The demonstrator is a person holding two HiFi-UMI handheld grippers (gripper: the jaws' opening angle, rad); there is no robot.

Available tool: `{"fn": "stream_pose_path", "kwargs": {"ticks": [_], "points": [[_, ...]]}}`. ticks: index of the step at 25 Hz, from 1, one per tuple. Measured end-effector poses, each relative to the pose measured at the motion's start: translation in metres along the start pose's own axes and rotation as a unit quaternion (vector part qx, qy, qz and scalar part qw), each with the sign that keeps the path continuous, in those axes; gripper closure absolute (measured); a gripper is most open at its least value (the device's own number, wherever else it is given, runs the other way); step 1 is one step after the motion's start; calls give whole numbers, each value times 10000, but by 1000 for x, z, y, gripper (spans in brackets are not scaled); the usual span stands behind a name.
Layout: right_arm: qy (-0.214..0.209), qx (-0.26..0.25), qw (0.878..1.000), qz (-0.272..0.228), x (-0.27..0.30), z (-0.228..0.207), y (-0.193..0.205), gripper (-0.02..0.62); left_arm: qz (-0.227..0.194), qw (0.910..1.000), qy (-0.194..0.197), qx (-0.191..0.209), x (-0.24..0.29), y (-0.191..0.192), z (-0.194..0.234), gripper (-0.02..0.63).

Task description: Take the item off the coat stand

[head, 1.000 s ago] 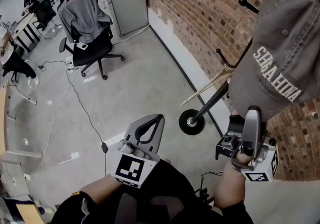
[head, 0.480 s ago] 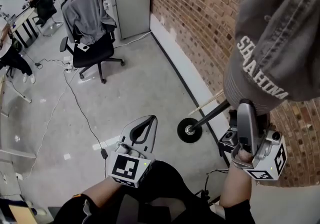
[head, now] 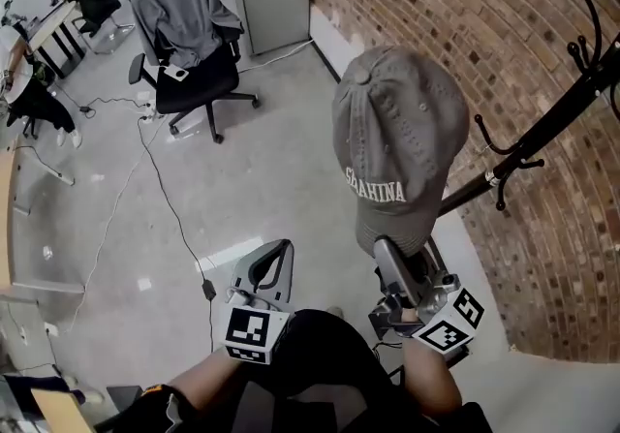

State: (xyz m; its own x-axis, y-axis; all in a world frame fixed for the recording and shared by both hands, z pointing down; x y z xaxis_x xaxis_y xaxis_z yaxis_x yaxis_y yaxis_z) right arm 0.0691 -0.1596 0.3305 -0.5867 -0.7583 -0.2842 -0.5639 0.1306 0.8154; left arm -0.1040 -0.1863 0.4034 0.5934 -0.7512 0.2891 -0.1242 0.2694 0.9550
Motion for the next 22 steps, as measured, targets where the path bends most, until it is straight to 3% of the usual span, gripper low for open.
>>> {"fn": "stream_pose_path", "kwargs": {"ticks": [5, 10, 16, 22], "points": [[569, 748, 9945, 470, -36, -22, 60, 563, 492, 9987, 116, 77, 4, 36, -8, 575], [825, 1138, 9869, 787, -72, -21, 97, 563, 677, 9977, 52, -51, 7, 51, -16, 574], [806, 992, 9875, 925, -110, -18, 100, 563, 746, 9970, 228, -22, 6, 69, -57, 575], [860, 733, 9907, 755, -154, -16, 81, 563, 645, 9967, 478, 136, 12, 75, -104, 574]]}}
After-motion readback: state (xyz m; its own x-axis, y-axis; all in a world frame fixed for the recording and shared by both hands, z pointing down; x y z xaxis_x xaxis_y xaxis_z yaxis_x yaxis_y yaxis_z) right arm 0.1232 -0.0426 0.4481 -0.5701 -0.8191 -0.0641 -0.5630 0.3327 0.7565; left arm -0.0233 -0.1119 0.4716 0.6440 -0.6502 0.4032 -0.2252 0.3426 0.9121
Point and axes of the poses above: the fingertips, and each gripper's own axes: x forward along the fingers, z to its left, y out of its underside, the point moved 4 cm from there along -x, backward along the fingers, and after that the axes turned 1 degree about -y, right-handed, at the moved point
